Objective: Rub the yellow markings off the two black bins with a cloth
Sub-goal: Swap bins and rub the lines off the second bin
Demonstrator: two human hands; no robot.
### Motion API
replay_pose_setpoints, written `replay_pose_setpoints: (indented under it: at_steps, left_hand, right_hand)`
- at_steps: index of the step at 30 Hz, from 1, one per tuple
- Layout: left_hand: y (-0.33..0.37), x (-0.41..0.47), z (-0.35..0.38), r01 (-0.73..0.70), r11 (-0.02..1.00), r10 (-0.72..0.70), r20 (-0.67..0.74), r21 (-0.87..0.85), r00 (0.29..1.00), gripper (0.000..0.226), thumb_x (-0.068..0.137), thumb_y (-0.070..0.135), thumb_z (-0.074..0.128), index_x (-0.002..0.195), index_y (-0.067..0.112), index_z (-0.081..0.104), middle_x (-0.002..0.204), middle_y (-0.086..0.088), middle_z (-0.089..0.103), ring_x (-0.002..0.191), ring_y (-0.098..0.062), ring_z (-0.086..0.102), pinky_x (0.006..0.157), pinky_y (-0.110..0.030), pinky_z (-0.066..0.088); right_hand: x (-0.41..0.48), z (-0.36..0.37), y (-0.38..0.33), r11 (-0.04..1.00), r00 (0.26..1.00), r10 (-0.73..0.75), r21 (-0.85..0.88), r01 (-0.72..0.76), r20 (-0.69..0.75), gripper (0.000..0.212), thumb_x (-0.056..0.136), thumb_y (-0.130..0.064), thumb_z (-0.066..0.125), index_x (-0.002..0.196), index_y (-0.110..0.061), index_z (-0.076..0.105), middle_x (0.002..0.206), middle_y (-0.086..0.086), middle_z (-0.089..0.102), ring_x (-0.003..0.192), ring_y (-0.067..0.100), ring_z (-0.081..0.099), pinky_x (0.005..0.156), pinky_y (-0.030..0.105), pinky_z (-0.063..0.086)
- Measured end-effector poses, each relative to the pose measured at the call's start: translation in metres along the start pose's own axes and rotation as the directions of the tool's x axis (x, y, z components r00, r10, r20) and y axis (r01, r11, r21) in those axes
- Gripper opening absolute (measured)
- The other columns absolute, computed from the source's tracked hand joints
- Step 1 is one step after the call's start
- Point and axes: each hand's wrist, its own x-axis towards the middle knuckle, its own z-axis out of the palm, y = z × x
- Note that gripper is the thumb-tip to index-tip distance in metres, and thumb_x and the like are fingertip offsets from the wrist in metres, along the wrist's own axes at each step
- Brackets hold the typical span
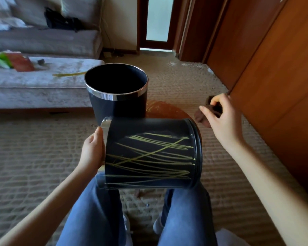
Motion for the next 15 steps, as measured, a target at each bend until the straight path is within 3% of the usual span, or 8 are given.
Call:
replay_pose_setpoints:
  at_steps: [2, 5, 8, 10, 12, 14, 15]
  left_hand:
    - [0.002, -0.003, 0.001, 0.004, 1.000, -0.004, -0.018, 0.018, 1.000, 0.051, 0.105, 0.048, 0.040, 0.067, 0.015, 0.044, 0.049, -0.002, 0.040, 0.041, -0.019, 0.040, 0.046, -0.027, 0.033]
    - [0.004, -0.005, 0.002, 0.016, 1.000, -0.015, -0.023, 0.021, 1.000, 0.051, 0.105, 0.048, 0.039, 0.065, 0.016, 0.041, 0.044, 0.003, 0.039, 0.037, -0.015, 0.038, 0.043, -0.025, 0.030]
    - [0.005, -0.008, 0.002, 0.017, 1.000, -0.017, -0.023, 0.023, 1.000, 0.052, 0.105, 0.048, 0.040, 0.064, 0.017, 0.044, 0.045, 0.005, 0.042, 0.040, -0.014, 0.041, 0.044, -0.026, 0.033]
    - [0.006, -0.008, 0.002, 0.011, 1.000, -0.011, -0.022, 0.023, 1.000, 0.051, 0.105, 0.047, 0.040, 0.068, 0.015, 0.050, 0.049, 0.004, 0.046, 0.047, -0.015, 0.045, 0.050, -0.029, 0.037]
    - [0.005, -0.007, 0.001, 0.010, 1.000, -0.010, -0.022, 0.025, 1.000, 0.052, 0.105, 0.047, 0.040, 0.074, 0.009, 0.055, 0.056, -0.002, 0.049, 0.055, -0.020, 0.049, 0.057, -0.033, 0.040]
    - [0.003, -0.007, 0.000, 0.005, 1.000, -0.005, -0.019, 0.017, 1.000, 0.054, 0.105, 0.048, 0.040, 0.084, 0.002, 0.059, 0.064, -0.009, 0.049, 0.061, -0.023, 0.050, 0.061, -0.038, 0.041]
    - [0.002, -0.007, 0.001, -0.001, 1.000, 0.001, -0.019, 0.011, 1.000, 0.055, 0.105, 0.048, 0.040, 0.086, 0.000, 0.059, 0.065, -0.011, 0.050, 0.062, -0.023, 0.050, 0.063, -0.038, 0.042]
  right_hand:
    - [0.010, 0.015, -0.007, 0.999, 1.000, 0.015, 0.052, -0.015, -0.017, 0.026, 0.089, -0.019, 0.072, 0.099, -0.007, 0.052, 0.097, 0.008, 0.057, 0.090, 0.024, 0.055, 0.076, 0.030, 0.045]
    - [0.024, 0.036, -0.019, 0.996, 1.000, 0.011, 0.084, -0.010, -0.013, 0.048, 0.089, -0.021, 0.073, 0.130, -0.010, 0.050, 0.123, 0.012, 0.057, 0.103, 0.017, 0.054, 0.081, 0.021, 0.043]
    - [0.032, 0.053, -0.025, 0.996, 0.996, -0.094, -0.001, 0.094, 0.004, 0.054, 0.088, -0.028, 0.074, 0.132, -0.008, 0.050, 0.114, 0.016, 0.057, 0.092, 0.012, 0.049, 0.071, 0.016, 0.040]
    - [0.031, 0.063, -0.020, 0.944, 0.964, -0.250, -0.196, 0.265, 0.095, 0.052, 0.082, -0.027, 0.080, 0.121, -0.005, 0.053, 0.099, 0.016, 0.057, 0.081, 0.022, 0.054, 0.059, 0.027, 0.044]
    - [0.021, 0.073, -0.012, 0.849, 0.902, -0.344, -0.324, 0.418, 0.262, 0.050, 0.076, -0.026, 0.085, 0.114, -0.007, 0.057, 0.094, 0.014, 0.059, 0.081, 0.030, 0.057, 0.060, 0.033, 0.045]
    - [0.010, 0.075, -0.010, 0.897, 0.861, -0.278, -0.205, 0.392, 0.426, 0.054, 0.081, -0.029, 0.080, 0.126, -0.014, 0.054, 0.108, 0.009, 0.062, 0.096, 0.031, 0.059, 0.076, 0.039, 0.048]
    - [0.007, 0.073, -0.010, 0.958, 0.865, -0.192, -0.103, 0.268, 0.463, 0.058, 0.086, -0.032, 0.075, 0.135, -0.019, 0.047, 0.117, 0.004, 0.059, 0.103, 0.027, 0.058, 0.083, 0.038, 0.048]
